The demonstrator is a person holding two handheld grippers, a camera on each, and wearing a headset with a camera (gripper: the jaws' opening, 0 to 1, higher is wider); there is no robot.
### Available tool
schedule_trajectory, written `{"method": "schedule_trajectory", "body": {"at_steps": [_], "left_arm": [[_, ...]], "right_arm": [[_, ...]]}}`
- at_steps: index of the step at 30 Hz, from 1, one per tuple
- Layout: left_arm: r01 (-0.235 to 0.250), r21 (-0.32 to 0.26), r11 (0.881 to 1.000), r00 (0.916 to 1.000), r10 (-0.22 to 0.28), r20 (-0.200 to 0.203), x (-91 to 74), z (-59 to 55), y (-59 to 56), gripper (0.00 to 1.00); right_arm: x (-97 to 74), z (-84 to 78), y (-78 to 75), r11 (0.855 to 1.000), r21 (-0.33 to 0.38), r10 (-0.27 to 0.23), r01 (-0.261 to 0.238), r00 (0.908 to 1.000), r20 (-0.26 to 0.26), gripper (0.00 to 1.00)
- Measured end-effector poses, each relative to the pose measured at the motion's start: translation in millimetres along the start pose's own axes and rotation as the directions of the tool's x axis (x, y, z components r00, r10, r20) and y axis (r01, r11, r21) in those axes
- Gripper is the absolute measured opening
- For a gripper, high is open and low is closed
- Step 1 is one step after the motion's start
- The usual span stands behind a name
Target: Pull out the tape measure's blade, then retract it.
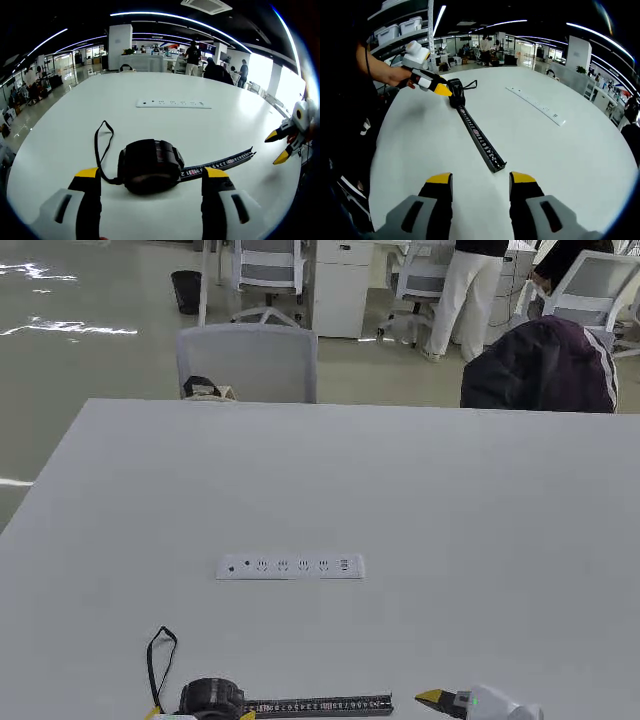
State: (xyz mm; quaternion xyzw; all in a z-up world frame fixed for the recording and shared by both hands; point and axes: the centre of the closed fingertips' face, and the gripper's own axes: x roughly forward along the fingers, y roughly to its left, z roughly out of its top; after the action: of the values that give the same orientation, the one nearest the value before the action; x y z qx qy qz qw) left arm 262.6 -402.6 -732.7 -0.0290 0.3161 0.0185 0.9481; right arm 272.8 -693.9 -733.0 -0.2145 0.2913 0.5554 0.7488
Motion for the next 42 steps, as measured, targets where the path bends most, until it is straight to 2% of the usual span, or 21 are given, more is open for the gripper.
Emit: {"method": "schedule_trajectory", "body": {"at_steps": [5,8,11,17,21,27,35,42], "left_arm": [[-0.014,-0.028,0.999,0.9997,0.015,0.021,2.7,7.3,-1.5,0.79],[-0.028,-0.039,0.999,0.9993,0.029,0.025,8.0,5.5,0.1,0.78],[-0.036,-0.058,0.998,0.9993,0.037,0.012,13.5,3.5,3.8,0.78],[-0.063,-0.095,0.993,0.998,0.063,0.0,21.9,-1.4,13.3,0.76],[-0.07,-0.117,0.991,0.9976,0.07,-0.005,22.3,-3.9,11.8,0.74],[-0.073,-0.113,0.991,0.9973,0.073,-0.009,28.5,-6.1,12.2,0.7],[-0.075,-0.11,0.991,0.9972,0.074,-0.01,27.2,-3.4,10.7,0.67],[-0.064,-0.101,0.993,0.9979,0.063,-0.015,29.1,-4.9,6.6,0.63]], "right_arm": [[3.4,-2.5,-7.3,0.999,-0.023,0.023,-0.023,0.9996,-0.019,0.41],[6.8,-1.4,-11.1,0.999,-0.037,0.03,-0.03,0.9994,-0.02,0.38],[12.7,-2.1,-13.2,0.998,-0.047,0.048,-0.049,0.9985,-0.025,0.34],[26.4,-3.0,-20.2,0.996,-0.07,0.061,-0.063,0.9974,-0.04,0.34],[34.0,-5.2,-23.7,0.994,-0.072,0.075,-0.078,0.9961,-0.048,0.31],[43.4,-6.2,-24.2,0.989,-0.091,0.112,-0.117,0.9917,-0.063,0.26],[55.9,-7.1,-23.4,0.983,-0.091,0.155,-0.162,0.9846,-0.081,0.23],[58.5,-15.8,-26.6,0.982,-0.091,0.155,-0.164,0.9831,-0.097,0.15]]}}
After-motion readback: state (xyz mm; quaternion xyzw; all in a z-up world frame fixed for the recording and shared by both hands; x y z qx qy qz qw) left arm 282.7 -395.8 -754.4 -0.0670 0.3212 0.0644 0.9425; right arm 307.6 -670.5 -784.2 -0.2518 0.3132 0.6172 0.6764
